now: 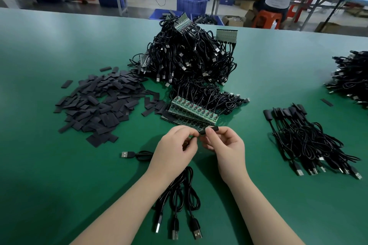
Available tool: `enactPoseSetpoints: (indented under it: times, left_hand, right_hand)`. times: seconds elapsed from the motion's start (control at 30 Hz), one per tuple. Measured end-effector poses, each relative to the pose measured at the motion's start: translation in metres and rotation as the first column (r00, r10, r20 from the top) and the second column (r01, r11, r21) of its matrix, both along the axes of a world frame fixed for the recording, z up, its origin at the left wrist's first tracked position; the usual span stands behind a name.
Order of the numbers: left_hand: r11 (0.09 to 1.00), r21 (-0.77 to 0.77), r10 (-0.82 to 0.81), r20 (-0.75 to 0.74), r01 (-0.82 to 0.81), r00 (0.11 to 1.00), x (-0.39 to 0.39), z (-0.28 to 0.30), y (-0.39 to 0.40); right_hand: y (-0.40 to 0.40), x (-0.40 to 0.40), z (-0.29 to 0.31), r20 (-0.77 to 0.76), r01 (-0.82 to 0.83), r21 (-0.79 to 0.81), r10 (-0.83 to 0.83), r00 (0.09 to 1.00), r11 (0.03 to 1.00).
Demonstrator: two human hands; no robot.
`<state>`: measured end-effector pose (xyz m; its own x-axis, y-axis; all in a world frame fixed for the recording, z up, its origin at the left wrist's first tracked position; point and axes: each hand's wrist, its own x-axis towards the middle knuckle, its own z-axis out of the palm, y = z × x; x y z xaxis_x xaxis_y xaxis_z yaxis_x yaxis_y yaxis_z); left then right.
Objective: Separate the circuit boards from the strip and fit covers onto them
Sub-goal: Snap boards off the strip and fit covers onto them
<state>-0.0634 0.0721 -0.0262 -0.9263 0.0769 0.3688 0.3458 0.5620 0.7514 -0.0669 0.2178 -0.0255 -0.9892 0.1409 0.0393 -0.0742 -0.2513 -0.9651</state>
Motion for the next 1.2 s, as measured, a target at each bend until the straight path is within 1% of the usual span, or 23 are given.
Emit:
enactPoseSetpoints:
  times: [0.1, 0.2, 0.37, 0.57, 0.67, 0.87, 1.2]
  left_hand:
    - [0.999, 0.042, -0.038, 0.056, 0.035, 0.998, -0.0008, -0.0008, -0.0026]
    - [0.998, 0.056, 0.004, 0.092, -0.009, 0.996, -0.0009, -0.0003, -0.0040]
    - [0.996, 0.052, 0.066, 0.059, -0.070, 0.996, -0.0012, 0.0031, -0.0054]
    - [0.998, -0.043, 0.055, 0.020, -0.054, 0.998, -0.0011, 0.0057, -0.0075]
    - [0.998, -0.045, 0.036, 0.003, -0.036, 0.999, -0.0012, 0.0063, -0.0082]
    - [0.999, -0.015, 0.038, -0.007, -0.038, 0.999, -0.0031, 0.0057, -0.0085]
    - [1.000, -0.026, -0.012, -0.001, 0.012, 1.000, -0.0029, 0.0044, -0.0086]
  right_hand:
    - [0.0001, -0.0003, 0.0010, 0.003, -0.015, -0.028, 0.015, 1.000, 0.999]
    - [0.0010, -0.0001, -0.0002, 0.004, -0.015, -0.023, 0.015, 1.000, 1.000]
    - [0.0027, 0.0000, 0.0005, 0.000, 0.007, -0.010, -0.007, 1.000, 1.000]
    - [-0.0004, 0.0009, -0.0015, -0.057, 0.024, 0.127, -0.016, 0.998, 0.992]
    - [-0.0023, 0.0021, -0.0014, -0.092, 0.034, 0.158, -0.019, 0.996, 0.987]
    - [-0.0013, 0.0023, -0.0019, -0.114, 0.078, 0.149, -0.061, 0.992, 0.986]
    - [-0.0002, 0.0021, -0.0021, -0.100, 0.053, 0.159, -0.037, 0.994, 0.986]
